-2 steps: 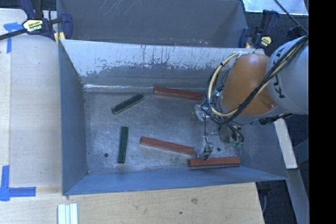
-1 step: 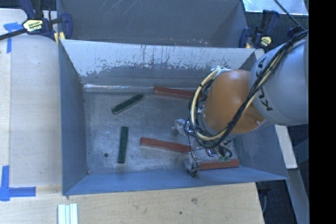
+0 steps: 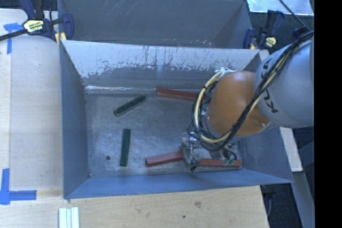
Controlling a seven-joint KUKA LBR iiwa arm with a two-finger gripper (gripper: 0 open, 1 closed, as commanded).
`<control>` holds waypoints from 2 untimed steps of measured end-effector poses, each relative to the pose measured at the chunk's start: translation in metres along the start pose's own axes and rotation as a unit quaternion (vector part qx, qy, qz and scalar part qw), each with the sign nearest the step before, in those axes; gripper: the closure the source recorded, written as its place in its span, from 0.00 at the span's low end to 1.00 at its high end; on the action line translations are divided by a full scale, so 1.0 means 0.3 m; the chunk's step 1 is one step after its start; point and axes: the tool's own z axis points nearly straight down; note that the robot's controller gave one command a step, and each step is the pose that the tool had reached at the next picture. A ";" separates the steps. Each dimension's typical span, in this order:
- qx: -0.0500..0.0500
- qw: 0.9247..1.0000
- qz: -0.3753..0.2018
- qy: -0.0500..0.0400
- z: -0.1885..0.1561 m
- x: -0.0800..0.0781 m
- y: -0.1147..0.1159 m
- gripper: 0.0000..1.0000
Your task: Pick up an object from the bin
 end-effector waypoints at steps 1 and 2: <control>0.001 1.000 0.000 -0.003 0.002 -0.004 -0.001 0.00; 0.000 1.000 -0.001 -0.002 0.002 -0.002 0.001 1.00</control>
Offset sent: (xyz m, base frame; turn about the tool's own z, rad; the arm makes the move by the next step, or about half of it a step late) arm 0.0000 0.0000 0.0000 0.0000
